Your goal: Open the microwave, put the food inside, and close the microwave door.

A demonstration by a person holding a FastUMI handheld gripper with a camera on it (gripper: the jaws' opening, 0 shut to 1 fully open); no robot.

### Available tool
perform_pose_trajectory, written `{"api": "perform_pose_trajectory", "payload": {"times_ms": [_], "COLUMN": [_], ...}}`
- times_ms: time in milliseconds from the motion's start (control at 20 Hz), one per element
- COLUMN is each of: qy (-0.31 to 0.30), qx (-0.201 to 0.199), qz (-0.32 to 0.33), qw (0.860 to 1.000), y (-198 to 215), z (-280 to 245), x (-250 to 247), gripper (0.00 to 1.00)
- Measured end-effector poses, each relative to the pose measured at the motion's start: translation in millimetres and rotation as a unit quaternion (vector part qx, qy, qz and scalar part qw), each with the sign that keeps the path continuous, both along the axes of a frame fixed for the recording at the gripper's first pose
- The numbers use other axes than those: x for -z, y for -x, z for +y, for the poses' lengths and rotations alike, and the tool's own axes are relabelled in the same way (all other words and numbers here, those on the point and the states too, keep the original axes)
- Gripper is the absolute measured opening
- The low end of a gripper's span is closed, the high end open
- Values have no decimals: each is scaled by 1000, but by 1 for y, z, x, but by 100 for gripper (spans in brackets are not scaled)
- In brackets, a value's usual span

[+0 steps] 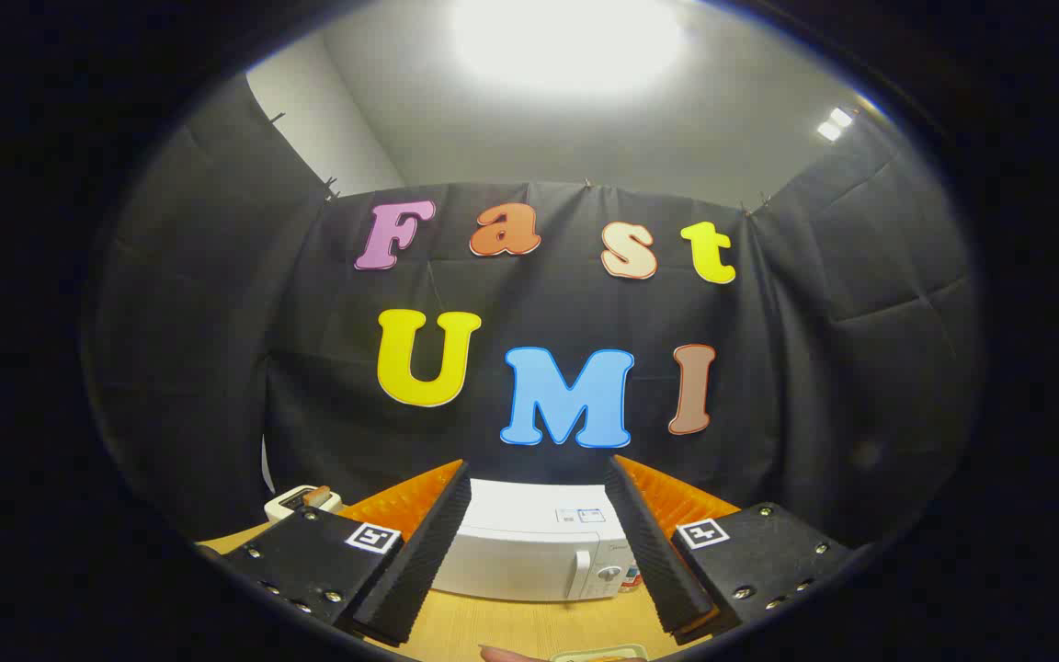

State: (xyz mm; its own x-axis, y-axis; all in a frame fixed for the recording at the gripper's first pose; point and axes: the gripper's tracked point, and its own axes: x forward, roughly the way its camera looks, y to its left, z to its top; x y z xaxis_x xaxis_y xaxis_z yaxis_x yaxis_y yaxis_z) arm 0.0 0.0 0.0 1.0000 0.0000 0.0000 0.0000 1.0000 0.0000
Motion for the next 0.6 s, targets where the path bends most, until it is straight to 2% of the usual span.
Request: {"api": "perform_pose_trajectory", "payload": {"times_ms": [600], "qy": [-20], "qx": [-11], "qz": [24], "qw": [999], "y": [-13], "z": [4], "x": [14], "gripper": [94]}}
